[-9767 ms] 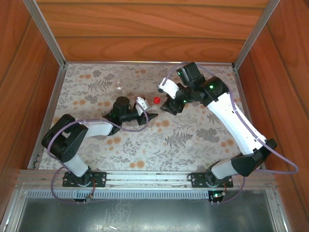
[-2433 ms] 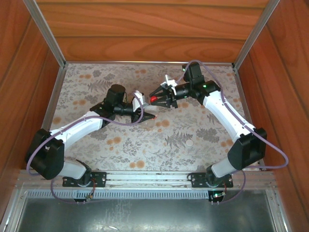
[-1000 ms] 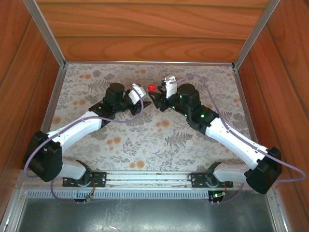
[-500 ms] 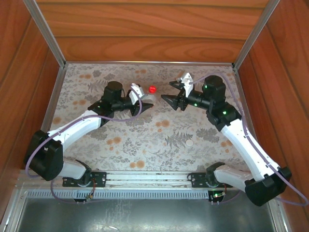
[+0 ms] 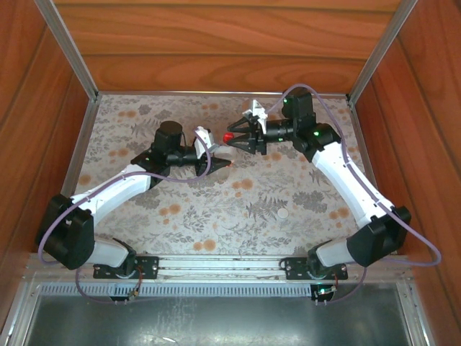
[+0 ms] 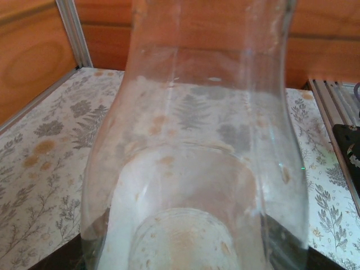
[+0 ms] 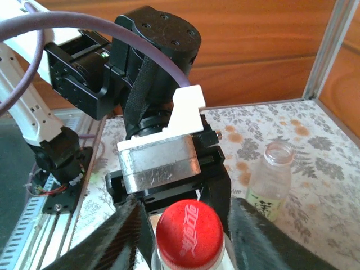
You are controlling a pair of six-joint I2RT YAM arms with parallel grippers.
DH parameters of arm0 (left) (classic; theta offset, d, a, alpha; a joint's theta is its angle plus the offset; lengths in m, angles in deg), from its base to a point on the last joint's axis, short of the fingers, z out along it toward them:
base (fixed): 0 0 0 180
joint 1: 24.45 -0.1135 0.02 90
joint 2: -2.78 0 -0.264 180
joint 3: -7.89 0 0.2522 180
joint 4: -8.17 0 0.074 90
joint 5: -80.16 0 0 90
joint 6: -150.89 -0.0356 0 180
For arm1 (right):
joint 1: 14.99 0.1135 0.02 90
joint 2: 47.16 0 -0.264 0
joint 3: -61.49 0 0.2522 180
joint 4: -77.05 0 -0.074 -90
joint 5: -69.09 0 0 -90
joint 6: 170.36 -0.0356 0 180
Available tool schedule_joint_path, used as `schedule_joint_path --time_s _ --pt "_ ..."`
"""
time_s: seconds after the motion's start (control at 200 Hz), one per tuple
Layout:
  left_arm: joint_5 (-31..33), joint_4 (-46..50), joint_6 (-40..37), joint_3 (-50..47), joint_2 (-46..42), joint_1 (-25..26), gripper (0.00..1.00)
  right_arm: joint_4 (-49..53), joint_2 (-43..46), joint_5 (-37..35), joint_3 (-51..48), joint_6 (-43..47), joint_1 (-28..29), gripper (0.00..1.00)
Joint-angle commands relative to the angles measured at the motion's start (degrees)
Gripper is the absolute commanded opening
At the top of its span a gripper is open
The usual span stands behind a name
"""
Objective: Screw on the bottle caps
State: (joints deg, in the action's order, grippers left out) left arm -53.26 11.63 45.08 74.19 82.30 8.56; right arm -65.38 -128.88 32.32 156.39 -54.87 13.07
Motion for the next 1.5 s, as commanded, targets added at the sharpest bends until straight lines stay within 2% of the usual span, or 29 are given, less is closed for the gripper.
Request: schedule_joint_path --time_s 0.0,0.185,0.3,0.545,0.635,0.765,0.82,0.91,1.035,1.209,1.289,1.384,1.494 --pt "-2.1 -0.41 -1.06 -0.14 -1.1 -0.31 0.5 1.53 -0.92 4.99 1.52 1.25 -0.28 0.44" --pt "-2.08 -0.15 -1.15 -0.16 -1.42 -0.25 0.5 1.58 -1.77 5.3 1.91 1.06 -0.28 0.44" --pt "-2.07 0.0 -1.15 -0.06 -1.44 -0.31 0.5 1.79 -2.15 4.94 2.11 0.98 -0.32 0.33" --pt "-0.01 0.1 0.05 0.54 -1.59 -0.24 0.5 1.53 -1.57 3.2 1.03 0.78 -0.28 0.25" --pt "2.59 0.07 1.23 0.96 -1.71 -0.25 0.49 -0.51 -1.16 0.12 -0.44 -1.86 -0.13 0.23" --pt "10.47 0.02 2.23 1.41 -2.13 -0.27 0.48 -4.85 -0.11 -8.12 -2.97 -9.96 0.79 0.18" --pt "13.9 -0.01 2.76 1.48 -2.43 -0.31 0.48 -6.16 0.23 -11.99 -4.04 -14.87 1.4 0.11" --pt "17.91 -0.07 3.06 1.73 -2.78 -0.29 0.48 -4.06 0.81 -19.93 -4.61 -18.08 3.2 0.12" --pt "22.1 -0.4 3.85 2.13 -2.89 -0.24 0.48 -9.33 3.81 -31.18 -9.93 -23.76 7.56 0.14" --pt "25.79 -1.91 4.81 2.13 -3.06 -0.31 0.48 -16.34 5.43 -48.36 -16.06 -40.36 12.92 0.12" --pt "25.82 -2.34 5.06 2.23 -2.8 -0.25 0.48 -19.59 6.02 -53.83 -18.5 -46.16 15.48 0.12" --pt "24.18 -2.35 4.92 2.13 -2.41 -0.31 0.48 -21.57 6.9 -57.47 -19.62 -45.99 17.04 0.19" --pt "22.38 -2.35 4.92 1.7 -2.11 -0.29 0.48 -25.05 9.86 -59.91 -21.58 -43.49 16.72 0.32"
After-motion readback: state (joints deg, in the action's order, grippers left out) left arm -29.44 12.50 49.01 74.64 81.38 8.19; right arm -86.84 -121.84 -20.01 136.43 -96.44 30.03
